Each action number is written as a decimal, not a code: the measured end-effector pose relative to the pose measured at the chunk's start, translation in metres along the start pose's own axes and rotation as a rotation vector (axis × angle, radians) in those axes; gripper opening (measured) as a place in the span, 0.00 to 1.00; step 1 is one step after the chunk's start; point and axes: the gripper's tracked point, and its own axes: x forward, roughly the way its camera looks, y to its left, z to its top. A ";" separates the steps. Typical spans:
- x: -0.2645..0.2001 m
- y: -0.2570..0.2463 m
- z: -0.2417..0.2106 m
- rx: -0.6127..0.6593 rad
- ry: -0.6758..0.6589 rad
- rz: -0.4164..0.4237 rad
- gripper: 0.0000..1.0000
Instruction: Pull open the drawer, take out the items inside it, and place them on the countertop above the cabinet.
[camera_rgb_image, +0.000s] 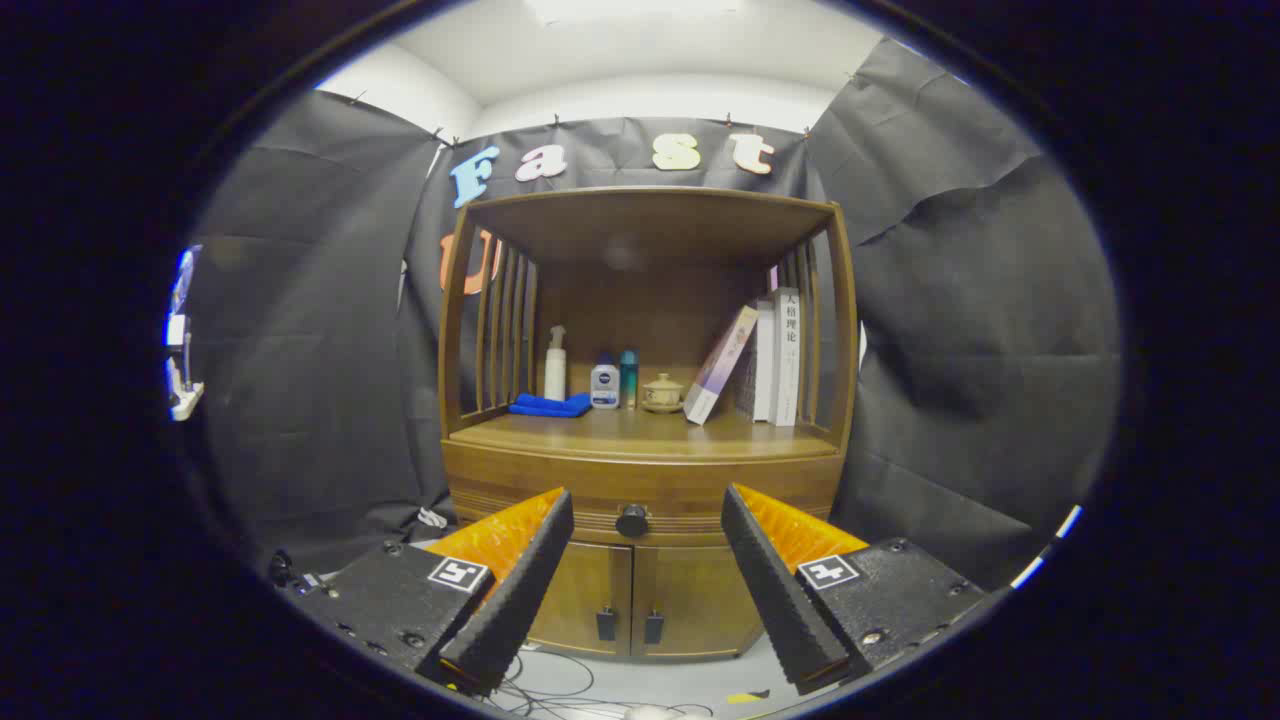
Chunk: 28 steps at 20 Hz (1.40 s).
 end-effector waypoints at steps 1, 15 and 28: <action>0.000 -0.002 0.000 0.004 0.001 -0.005 0.98; 0.000 -0.003 -0.001 0.010 0.008 -0.010 0.98; 0.014 -0.001 -0.004 -0.002 0.008 -0.010 0.98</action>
